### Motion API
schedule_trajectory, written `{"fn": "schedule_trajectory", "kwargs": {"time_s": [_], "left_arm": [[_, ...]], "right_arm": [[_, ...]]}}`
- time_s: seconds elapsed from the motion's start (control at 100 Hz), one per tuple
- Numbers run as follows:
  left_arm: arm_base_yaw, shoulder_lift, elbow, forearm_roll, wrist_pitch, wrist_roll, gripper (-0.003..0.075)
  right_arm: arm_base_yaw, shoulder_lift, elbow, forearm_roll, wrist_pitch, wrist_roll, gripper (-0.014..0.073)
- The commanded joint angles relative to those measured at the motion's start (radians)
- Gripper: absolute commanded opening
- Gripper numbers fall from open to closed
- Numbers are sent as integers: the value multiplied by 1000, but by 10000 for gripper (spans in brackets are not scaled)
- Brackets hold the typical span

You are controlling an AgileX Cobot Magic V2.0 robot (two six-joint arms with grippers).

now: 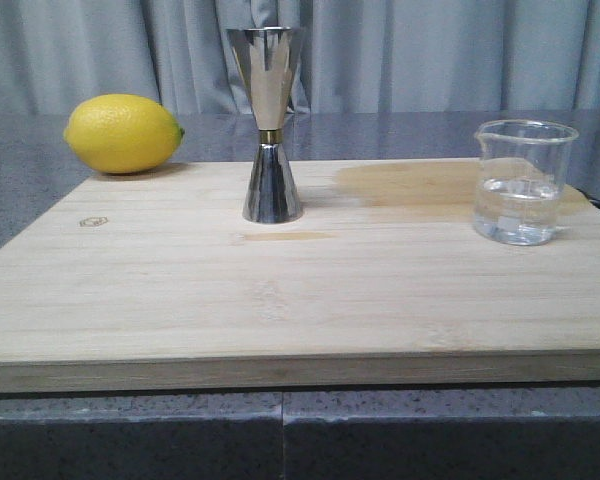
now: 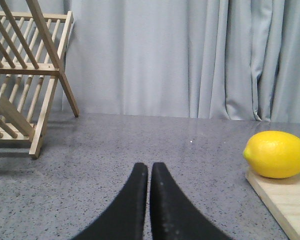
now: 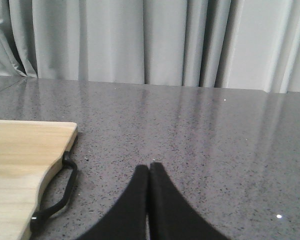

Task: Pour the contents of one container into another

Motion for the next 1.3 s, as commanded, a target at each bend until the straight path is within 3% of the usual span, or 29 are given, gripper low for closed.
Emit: {"fn": "schedule_trajectory", "kwargs": {"time_s": [0.0,1.16,1.29], "left_arm": [[2,-21,28,0,-76,-7,-19],[2,-21,28,0,-76,-7,-19],[2,-21,28,0,-76,-7,-19]], "right_arm": [[1,-19,13,-10,-76,-3,-72],[1,-19,13,-10,-76,-3,-72],[1,-19,11,-10,-131,-3,-72]]}}
